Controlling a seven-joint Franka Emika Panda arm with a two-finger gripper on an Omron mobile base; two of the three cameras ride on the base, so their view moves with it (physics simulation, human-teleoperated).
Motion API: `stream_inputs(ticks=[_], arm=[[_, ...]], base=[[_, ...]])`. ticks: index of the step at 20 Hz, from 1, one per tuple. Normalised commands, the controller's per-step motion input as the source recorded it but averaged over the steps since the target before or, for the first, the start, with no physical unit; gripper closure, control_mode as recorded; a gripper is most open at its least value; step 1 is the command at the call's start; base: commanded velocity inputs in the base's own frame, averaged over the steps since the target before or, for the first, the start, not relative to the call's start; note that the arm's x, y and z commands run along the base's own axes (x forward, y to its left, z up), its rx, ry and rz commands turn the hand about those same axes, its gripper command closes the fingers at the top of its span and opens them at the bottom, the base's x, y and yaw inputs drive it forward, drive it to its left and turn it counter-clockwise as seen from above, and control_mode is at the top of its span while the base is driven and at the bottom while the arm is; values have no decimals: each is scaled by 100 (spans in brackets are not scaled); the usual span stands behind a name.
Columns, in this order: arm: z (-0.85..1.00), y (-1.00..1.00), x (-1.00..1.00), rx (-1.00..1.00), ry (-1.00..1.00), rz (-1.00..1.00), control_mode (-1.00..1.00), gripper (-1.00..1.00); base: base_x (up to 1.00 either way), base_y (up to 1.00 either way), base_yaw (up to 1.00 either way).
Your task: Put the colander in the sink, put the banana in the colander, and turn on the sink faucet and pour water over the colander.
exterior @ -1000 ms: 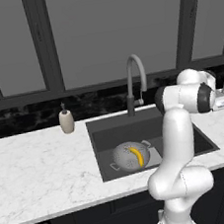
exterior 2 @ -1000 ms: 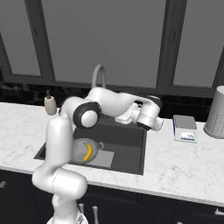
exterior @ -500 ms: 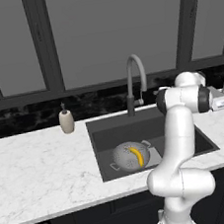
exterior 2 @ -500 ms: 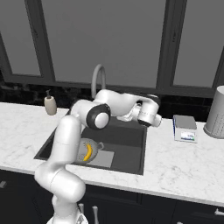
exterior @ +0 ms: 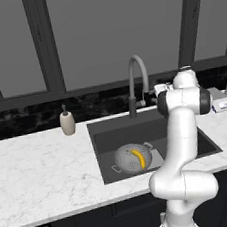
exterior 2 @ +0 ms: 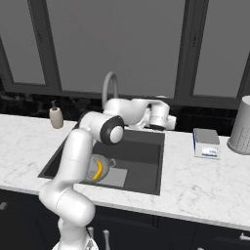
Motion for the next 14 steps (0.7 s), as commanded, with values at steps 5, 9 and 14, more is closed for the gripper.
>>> stream_inputs(ticks=[5,9,14], arm=[[-13,11,35,-6,-7,-7,-100,-100],[-15,3,30,0,-7,-4,-100,-100],[-22,0,14,0,-6,0,-100,-100]], base=[[0,0,0],[0,0,0],[0,0,0]])
